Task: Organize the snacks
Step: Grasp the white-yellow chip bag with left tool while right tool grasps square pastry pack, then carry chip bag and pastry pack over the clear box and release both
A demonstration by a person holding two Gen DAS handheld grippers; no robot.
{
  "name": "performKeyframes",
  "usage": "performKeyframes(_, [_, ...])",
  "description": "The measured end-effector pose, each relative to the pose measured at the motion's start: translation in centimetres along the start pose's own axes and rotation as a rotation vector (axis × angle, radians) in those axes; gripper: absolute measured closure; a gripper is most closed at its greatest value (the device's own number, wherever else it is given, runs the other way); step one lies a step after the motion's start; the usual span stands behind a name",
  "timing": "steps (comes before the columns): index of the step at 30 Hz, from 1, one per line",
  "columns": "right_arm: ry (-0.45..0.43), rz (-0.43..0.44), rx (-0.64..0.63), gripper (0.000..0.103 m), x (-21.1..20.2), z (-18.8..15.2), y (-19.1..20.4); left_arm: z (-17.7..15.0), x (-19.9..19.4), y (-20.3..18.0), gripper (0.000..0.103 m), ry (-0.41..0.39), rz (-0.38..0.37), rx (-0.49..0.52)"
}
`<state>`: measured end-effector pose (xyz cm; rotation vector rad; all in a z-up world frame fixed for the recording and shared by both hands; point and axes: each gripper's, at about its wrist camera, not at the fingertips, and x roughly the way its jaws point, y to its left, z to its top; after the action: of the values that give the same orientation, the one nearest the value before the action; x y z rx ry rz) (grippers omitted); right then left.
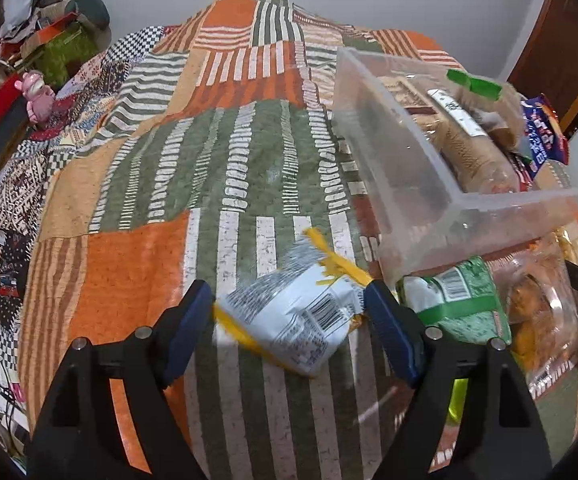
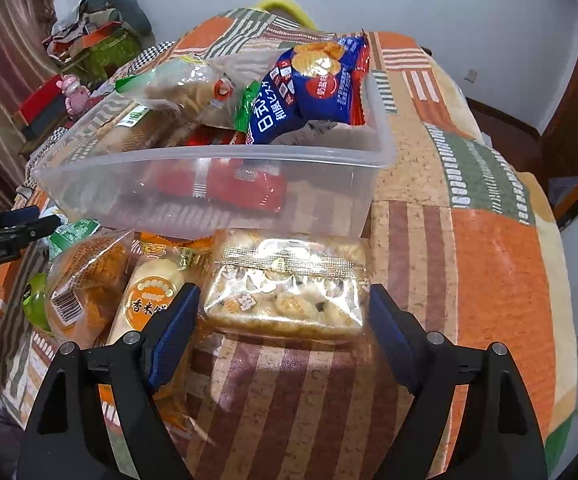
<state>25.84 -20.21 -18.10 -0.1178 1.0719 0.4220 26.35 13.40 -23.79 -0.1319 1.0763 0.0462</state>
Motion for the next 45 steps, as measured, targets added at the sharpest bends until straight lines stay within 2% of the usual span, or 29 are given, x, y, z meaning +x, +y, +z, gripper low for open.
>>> performKeyframes(4, [-0.001,-0.003,0.002,0.022,0.0,0.0,0.0,0.1,1.1,0.1,0.015,-0.006,0.001,-0.022])
performKeyframes(9, [0.0,-0.004,-0.001,0.028,0.1,0.1,0.1,-0.4,1.4,-0.6,0.016,-0.026,0.038,0.024])
performKeyframes(12, [-0.006,-0.009,-0.003,0.03,0.1,0.2,0.3,-0.7,1.2,-0.5,0.039,-0.021,0.06,0.029])
performKeyframes(15, [-0.012,-0.013,-0.005,0.031,0.0,0.1,0.4,-0.8,0.9,0.0,0.054,-0.014,0.055,0.022])
performKeyframes(19, [-0.027,-0.02,-0.009,0.031,-0.4,0.2,0.4,-1.3,0.2,0.8,0.061,-0.009,0.058,0.019])
performKeyframes(24, [-0.049,-0.012,0.005,0.031,-1.4,0.1,0.0,-1.9,-1.2,1.2,0.062,-0.02,0.062,0.017])
performKeyframes(31, [-0.08,-0.016,0.007,0.032,-3.2,-0.6,-0.4,-1.7,-4.7,0.4,0.062,-0.088,0.044,0.033])
performKeyframes(39, [-0.151,-0.009,0.017,0.032,-5.7,0.1,-0.7,0.4,-8.6,-2.3,0.062,-0.181,-0.003,0.069])
performKeyframes(45, [-0.206,0.006,0.008,0.031,-6.7,1.8,0.0,2.5,-9.6,-4.1,0.062,-0.225,-0.037,0.089])
